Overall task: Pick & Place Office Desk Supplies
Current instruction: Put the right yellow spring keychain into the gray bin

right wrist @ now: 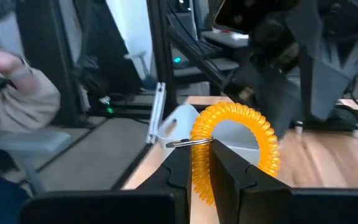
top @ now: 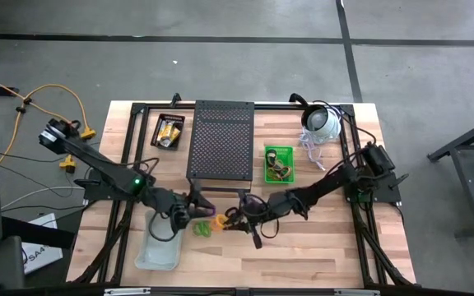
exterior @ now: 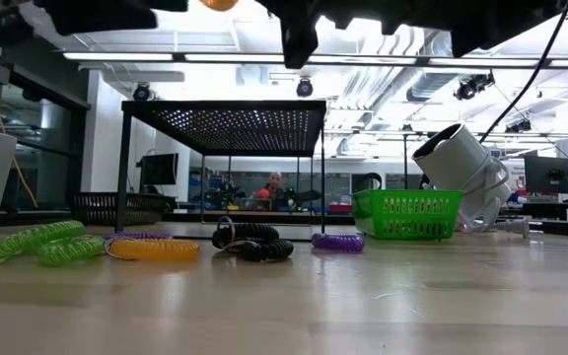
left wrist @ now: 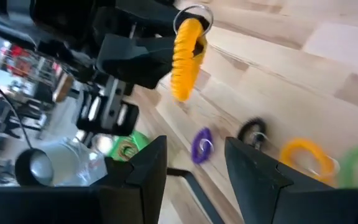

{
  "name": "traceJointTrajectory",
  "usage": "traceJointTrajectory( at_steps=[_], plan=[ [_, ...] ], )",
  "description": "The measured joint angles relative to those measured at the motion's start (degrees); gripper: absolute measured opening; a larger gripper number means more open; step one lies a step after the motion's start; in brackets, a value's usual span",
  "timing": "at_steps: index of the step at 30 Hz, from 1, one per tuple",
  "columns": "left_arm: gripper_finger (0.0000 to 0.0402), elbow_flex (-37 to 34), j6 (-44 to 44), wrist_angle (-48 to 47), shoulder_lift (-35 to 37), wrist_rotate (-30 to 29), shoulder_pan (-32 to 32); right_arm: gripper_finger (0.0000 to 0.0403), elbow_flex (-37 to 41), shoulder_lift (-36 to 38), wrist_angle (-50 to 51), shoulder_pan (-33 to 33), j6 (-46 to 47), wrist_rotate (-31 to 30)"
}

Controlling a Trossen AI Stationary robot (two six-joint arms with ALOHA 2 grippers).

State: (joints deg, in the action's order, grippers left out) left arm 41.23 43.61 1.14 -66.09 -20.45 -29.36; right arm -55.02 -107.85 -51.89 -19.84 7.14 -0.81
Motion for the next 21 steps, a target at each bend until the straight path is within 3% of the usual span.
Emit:
traceJointTrajectory(
  at_steps=[7, 13, 21],
  plan=[
    [0.0154, -0.02, 3.57, 6.32, -2.29, 0.28, 0.53, 0.0029, 0.00, 0.00, -0.27, 0.09, 0.65, 0.80],
    [0.0154, -0.02, 2.38, 7.98, -2.29, 6.27, 1.90, 0.0029, 0.00, 0.00, -0.27, 0.49, 0.54, 0.84],
    [0.0154, -0.02, 1.90, 9.91, -2.29, 9.95, 4.23, 0.0029, 0.00, 0.00, -0.65, 2.03, 0.39, 0.85]
  ],
)
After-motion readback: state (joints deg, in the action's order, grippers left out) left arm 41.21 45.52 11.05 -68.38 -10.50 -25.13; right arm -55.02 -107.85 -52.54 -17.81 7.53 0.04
